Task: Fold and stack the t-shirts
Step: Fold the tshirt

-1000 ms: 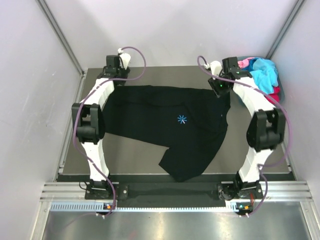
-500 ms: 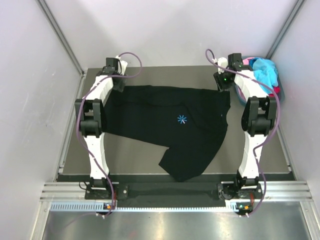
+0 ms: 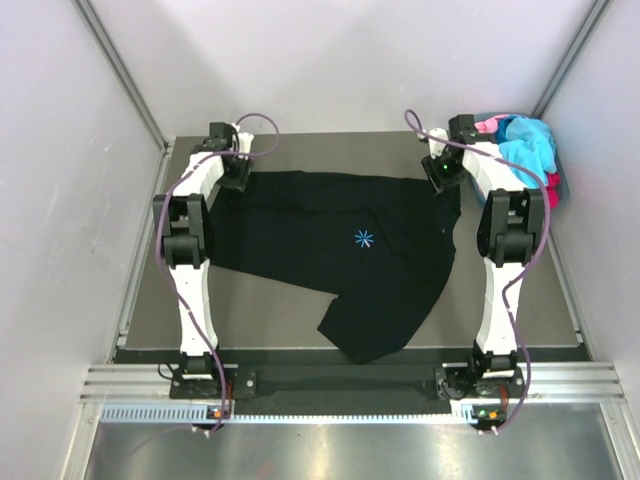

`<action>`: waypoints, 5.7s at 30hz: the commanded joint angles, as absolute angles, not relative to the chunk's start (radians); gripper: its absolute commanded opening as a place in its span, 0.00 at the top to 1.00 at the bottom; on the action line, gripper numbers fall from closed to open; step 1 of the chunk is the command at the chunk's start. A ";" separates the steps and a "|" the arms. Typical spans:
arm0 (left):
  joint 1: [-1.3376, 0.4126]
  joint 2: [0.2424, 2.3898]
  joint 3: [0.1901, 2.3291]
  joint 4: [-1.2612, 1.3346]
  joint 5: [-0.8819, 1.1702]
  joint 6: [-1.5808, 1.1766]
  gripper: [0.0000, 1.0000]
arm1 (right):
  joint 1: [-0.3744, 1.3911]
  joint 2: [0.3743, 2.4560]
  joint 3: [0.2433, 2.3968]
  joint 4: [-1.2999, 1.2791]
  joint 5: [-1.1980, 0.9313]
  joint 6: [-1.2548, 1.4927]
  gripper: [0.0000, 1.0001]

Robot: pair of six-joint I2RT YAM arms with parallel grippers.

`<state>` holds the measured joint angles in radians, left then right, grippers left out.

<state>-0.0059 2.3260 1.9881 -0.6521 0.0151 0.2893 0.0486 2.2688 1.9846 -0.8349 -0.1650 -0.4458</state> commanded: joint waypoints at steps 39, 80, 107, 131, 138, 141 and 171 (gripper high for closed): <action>0.017 1.911 1.706 -0.715 0.330 0.397 1.00 | 0.077 1.877 1.669 -0.980 -0.428 -0.851 0.58; -0.029 1.927 1.623 -0.689 0.189 0.411 1.00 | 0.163 1.801 1.210 -0.810 -0.265 -1.204 0.51; -0.055 1.946 1.747 -0.617 0.149 0.400 1.00 | 0.144 1.770 1.411 -0.841 -0.255 -0.913 0.63; -0.044 1.897 1.601 -0.225 -0.005 0.695 1.00 | 0.087 1.904 1.530 -1.012 -0.388 -1.120 0.62; -0.044 1.925 1.634 -0.255 -0.008 0.588 1.00 | 0.107 1.810 1.353 -1.023 -0.388 -1.213 0.59; -0.046 1.922 1.625 -0.255 -0.005 0.566 1.00 | 0.118 1.772 1.292 -0.986 -0.377 -1.226 0.58; -0.055 1.871 1.560 -0.276 -0.025 0.565 1.00 | 0.196 1.795 1.141 -0.721 -0.244 -1.144 0.68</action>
<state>-0.0509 1.9381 1.5650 -0.2932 -0.0181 0.5743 0.1856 1.7962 1.1641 -0.8146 -0.2703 -1.1584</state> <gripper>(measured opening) 0.011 0.338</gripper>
